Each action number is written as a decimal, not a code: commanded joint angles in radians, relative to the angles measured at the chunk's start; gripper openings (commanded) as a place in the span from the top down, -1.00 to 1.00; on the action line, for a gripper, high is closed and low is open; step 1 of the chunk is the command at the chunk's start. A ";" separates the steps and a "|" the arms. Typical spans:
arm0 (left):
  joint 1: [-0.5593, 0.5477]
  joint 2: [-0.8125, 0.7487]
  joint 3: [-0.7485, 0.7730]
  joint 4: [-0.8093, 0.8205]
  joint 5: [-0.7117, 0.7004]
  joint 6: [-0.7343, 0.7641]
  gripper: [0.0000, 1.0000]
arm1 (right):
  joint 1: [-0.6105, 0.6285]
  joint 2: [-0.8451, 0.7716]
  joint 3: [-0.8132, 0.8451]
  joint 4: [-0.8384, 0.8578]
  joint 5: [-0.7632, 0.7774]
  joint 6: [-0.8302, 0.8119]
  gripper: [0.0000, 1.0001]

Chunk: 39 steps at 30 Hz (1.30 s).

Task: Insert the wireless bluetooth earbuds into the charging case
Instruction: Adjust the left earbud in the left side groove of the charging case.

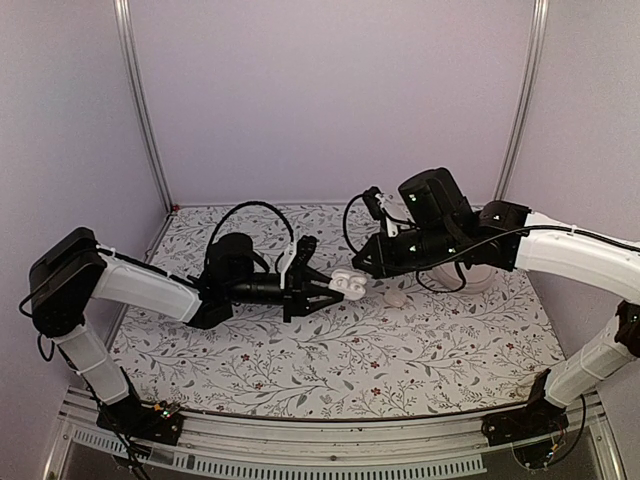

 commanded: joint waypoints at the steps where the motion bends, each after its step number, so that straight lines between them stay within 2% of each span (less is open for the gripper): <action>1: 0.007 -0.031 -0.007 0.025 0.013 0.009 1.00 | 0.007 -0.002 0.012 0.024 -0.038 -0.028 0.85; 8: 0.006 -0.037 -0.005 0.021 0.015 0.015 1.00 | 0.027 0.027 0.009 0.043 -0.108 -0.006 0.76; 22: -0.010 -0.056 -0.007 -0.006 0.016 0.058 1.00 | 0.016 0.046 0.002 0.040 -0.082 0.065 0.71; 30: -0.017 -0.066 -0.009 -0.010 0.001 0.075 1.00 | 0.017 0.065 0.008 0.034 -0.093 0.063 0.75; 39: -0.017 -0.079 0.000 -0.019 -0.036 0.078 1.00 | 0.030 0.085 0.032 -0.004 -0.031 0.068 0.77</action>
